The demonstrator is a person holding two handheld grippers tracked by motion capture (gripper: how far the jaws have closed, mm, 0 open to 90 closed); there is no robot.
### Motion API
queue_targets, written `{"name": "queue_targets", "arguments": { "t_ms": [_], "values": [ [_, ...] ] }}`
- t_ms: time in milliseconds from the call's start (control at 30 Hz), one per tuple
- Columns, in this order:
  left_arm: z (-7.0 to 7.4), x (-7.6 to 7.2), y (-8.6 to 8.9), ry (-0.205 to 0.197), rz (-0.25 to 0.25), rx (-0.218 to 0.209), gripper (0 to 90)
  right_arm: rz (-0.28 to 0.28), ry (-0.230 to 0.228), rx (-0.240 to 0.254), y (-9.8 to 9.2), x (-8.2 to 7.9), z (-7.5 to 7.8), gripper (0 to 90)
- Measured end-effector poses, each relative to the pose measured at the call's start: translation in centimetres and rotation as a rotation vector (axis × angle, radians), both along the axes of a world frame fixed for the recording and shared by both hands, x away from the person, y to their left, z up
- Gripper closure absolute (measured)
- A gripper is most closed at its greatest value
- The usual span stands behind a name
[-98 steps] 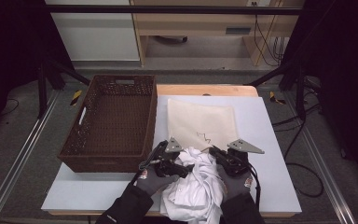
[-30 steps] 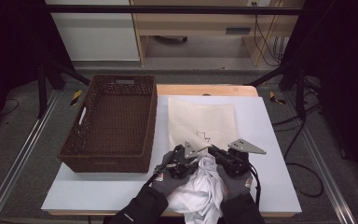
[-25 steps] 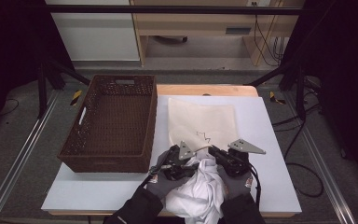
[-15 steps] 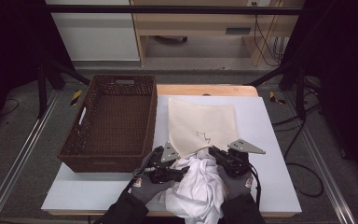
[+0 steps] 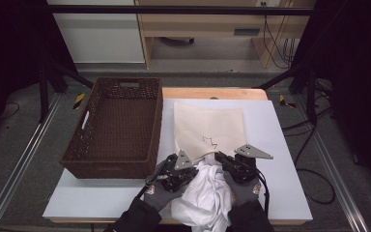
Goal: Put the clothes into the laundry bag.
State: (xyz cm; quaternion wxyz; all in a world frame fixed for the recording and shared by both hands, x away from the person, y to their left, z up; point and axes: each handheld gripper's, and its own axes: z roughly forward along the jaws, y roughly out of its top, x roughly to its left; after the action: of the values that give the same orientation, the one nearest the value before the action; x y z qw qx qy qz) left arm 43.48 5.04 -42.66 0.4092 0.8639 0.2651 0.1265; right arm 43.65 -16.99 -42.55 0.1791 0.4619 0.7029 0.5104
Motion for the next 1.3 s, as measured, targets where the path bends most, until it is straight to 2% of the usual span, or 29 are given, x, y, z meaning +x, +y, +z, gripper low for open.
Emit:
{"name": "queue_targets", "arguments": {
  "t_ms": [200,267,367,400,467,600,733,833,867,933,1033,1067,1100,1200,1300],
  "values": [
    [-0.1,0.6,-2.3,-0.012,-0.009,0.036,86.4,0.002,0.003,0.0,0.0,0.1,-0.1,88.0],
    [-0.6,1.1,-3.0,-0.014,-0.001,0.062,86.3,0.005,0.002,-0.001,0.1,0.1,-0.1,88.0],
    [-1.9,2.3,-3.6,-0.011,0.032,0.137,85.9,0.007,-0.002,0.001,0.1,0.0,0.0,88.0],
    [-2.3,2.7,-3.5,-0.008,0.04,0.142,85.6,0.009,-0.003,0.003,0.0,-0.1,0.1,88.0],
    [-2.6,3.1,-3.1,0.015,0.049,0.117,84.5,0.009,-0.01,0.009,-0.1,-0.2,0.3,88.0],
    [-2.1,2.7,-2.5,0.001,0.06,0.091,76.0,0.002,-0.011,-0.001,-0.4,-0.2,0.4,87.9],
    [-0.3,1.4,-1.1,-0.01,0.057,0.034,56.3,-0.002,-0.011,0.003,-0.6,-0.2,0.4,87.9],
    [1.3,0.1,0.1,0.005,0.019,-0.044,43.6,-0.004,-0.009,0.005,-0.6,-0.2,0.5,87.8],
    [1.7,-0.4,0.3,0.002,0.006,-0.057,41.1,-0.004,-0.009,0.002,-0.6,-0.2,0.5,87.7],
    [1.9,-1.3,0.1,0.002,-0.025,-0.053,36.9,-0.003,-0.008,0.002,-0.6,-0.2,0.4,87.7],
    [0.8,-2.1,-1.0,0.005,-0.054,0.001,33.0,-0.003,-0.007,0.0,-0.6,-0.2,0.4,87.7],
    [0.2,-2.1,-1.4,0.011,-0.055,0.016,32.4,-0.004,-0.008,-0.001,-0.6,-0.2,0.4,87.6],
    [-0.4,-1.9,-1.7,0.031,-0.06,0.017,32.4,-0.004,-0.008,-0.001,-0.6,-0.2,0.4,87.6],
    [-1.8,-1.4,-2.7,0.045,-0.054,0.023,32.9,-0.001,-0.006,0.001,-0.6,-0.2,0.3,87.6],
    [-2.6,-0.9,-3.3,0.077,-0.054,0.052,39.6,0.0,-0.002,-0.004,-0.5,-0.1,0.3,87.6]
  ]
}}
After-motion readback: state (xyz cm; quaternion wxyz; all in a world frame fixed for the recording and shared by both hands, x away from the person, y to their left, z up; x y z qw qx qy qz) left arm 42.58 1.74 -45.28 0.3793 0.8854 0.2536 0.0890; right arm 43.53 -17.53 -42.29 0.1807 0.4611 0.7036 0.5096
